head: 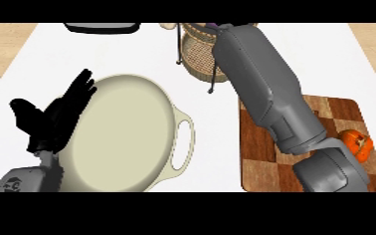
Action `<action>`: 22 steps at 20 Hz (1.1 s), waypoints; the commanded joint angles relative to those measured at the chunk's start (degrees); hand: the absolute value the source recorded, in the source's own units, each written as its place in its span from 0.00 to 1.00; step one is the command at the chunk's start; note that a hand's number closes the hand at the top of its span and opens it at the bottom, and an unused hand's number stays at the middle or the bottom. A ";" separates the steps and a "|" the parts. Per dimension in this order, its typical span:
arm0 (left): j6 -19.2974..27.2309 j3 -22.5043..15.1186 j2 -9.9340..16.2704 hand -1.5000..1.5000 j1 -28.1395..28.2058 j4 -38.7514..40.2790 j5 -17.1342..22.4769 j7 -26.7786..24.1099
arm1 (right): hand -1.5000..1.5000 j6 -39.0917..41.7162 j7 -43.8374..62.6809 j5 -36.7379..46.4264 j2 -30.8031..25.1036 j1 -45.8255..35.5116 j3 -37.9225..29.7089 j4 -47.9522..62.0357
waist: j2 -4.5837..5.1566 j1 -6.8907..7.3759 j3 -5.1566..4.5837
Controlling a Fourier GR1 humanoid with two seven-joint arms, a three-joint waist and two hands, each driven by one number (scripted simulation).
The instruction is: Pick the can from the cutting board and place it in the tiered basket
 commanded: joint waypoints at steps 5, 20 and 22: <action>-1.71 0.70 0.89 0.50 4.10 -4.12 0.92 -0.26 | 0.00 -8.43 -6.25 -7.58 -0.44 -0.23 -6.90 -0.83 | 0.17 0.14 -0.08; -0.69 2.24 0.31 0.50 3.06 1.02 -0.70 -2.47 | 0.00 -16.57 -12.11 -18.54 -3.80 9.11 -13.78 -24.19 | -0.73 -3.10 -0.10; -1.76 2.85 1.22 0.50 4.36 -0.81 0.31 -1.72 | 0.00 -12.83 -9.06 -17.73 -6.89 12.27 -13.98 -29.02 | -1.02 -3.58 -0.11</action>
